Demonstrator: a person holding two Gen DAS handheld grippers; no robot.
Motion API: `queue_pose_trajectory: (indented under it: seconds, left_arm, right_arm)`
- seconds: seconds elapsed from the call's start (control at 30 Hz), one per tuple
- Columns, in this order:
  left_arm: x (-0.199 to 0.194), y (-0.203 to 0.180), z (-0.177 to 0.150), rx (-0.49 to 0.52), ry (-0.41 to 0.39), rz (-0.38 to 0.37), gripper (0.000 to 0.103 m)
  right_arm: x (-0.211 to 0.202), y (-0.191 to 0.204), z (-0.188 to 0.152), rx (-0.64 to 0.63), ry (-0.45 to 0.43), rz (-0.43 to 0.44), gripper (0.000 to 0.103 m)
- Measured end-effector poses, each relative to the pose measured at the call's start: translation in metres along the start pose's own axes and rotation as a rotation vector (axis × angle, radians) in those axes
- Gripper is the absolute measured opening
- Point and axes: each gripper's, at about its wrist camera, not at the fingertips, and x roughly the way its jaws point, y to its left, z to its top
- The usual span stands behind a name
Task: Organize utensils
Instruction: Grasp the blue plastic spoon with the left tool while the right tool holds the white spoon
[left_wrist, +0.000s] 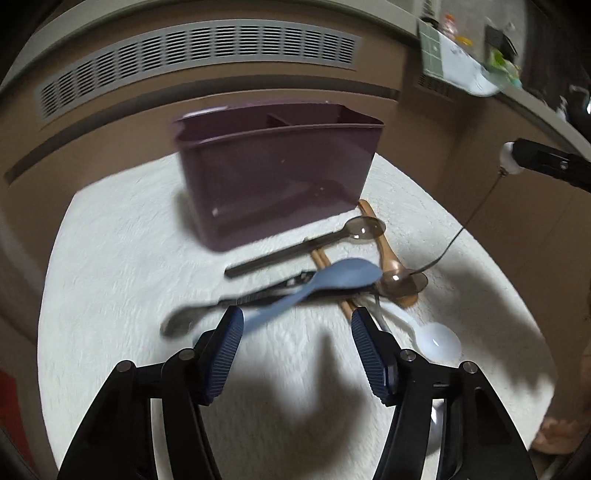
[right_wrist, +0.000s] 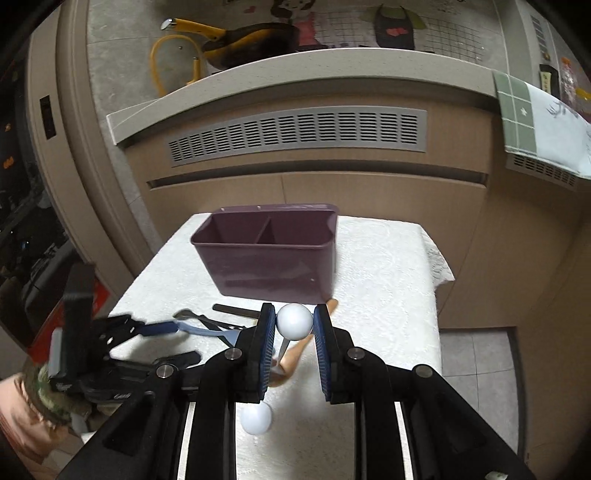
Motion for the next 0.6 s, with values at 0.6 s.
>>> queue_pose_trajectory:
  seconds: [0.6]
  left_arm:
    - [-0.008,-0.025,-0.004,0.005,0.132,-0.225,0.062]
  right_arm:
    - [0.004,-0.002,0.005,-0.021,-0.002,-0.011,0.019]
